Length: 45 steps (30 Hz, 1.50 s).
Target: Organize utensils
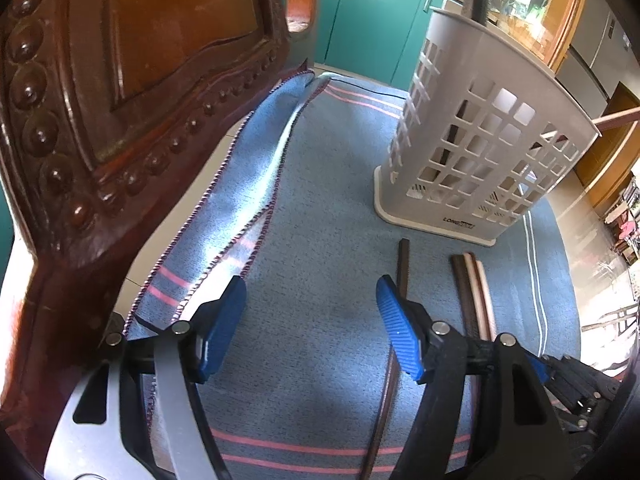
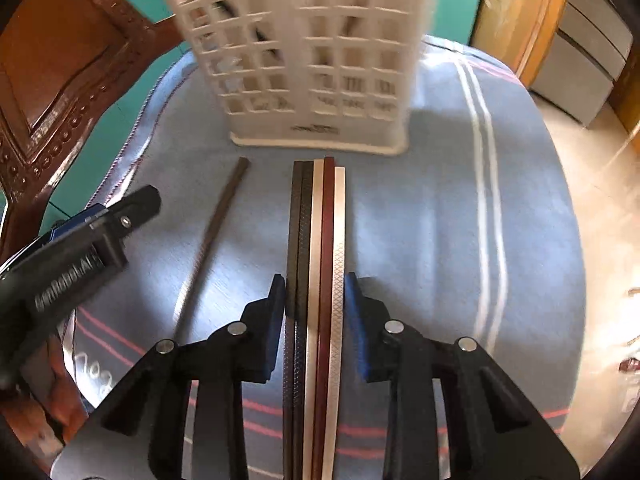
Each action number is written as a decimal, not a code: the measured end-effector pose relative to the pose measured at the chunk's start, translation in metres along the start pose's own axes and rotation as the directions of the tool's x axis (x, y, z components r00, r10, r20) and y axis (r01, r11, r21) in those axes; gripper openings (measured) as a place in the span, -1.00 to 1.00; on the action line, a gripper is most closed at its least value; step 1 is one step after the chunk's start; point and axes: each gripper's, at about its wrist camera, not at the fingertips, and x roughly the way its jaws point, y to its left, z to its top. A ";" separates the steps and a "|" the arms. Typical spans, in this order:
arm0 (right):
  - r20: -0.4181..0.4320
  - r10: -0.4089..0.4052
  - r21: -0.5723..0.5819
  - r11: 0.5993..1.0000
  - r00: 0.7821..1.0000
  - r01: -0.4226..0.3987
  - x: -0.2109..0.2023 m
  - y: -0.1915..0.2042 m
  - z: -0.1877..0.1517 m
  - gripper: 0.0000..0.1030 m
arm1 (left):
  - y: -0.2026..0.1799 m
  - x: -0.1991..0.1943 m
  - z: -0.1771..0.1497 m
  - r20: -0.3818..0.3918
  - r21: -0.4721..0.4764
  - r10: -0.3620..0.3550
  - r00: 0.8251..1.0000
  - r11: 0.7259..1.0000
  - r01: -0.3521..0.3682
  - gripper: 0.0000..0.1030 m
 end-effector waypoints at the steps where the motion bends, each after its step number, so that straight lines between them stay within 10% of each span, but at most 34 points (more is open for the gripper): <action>1: 0.002 0.019 0.028 0.999 1.000 -0.019 -0.003 -0.008 -0.003 -0.41 | -0.002 0.001 -0.001 -0.003 0.006 -0.009 1.000 1.000 0.009 0.32; 4: 0.053 0.111 0.116 0.986 0.992 -0.117 -0.015 -0.033 -0.014 -0.42 | -0.013 0.003 -0.003 -0.019 0.047 -0.050 0.999 0.998 0.051 0.32; 11: 0.054 0.055 0.078 0.995 0.997 -0.059 -0.012 -0.043 -0.018 -0.42 | -0.044 0.016 -0.014 -0.074 0.183 -0.043 0.996 0.982 0.056 0.32; 37: 0.062 0.118 0.130 0.984 0.991 -0.126 -0.017 -0.069 -0.017 -0.41 | -0.035 0.029 -0.010 -0.072 0.179 0.008 0.997 0.984 0.005 0.32; 45: 0.081 0.000 0.054 0.999 0.997 -0.005 -0.016 -0.053 -0.013 -0.41 | -0.040 0.029 -0.013 -0.063 0.199 0.026 0.998 0.980 -0.013 0.32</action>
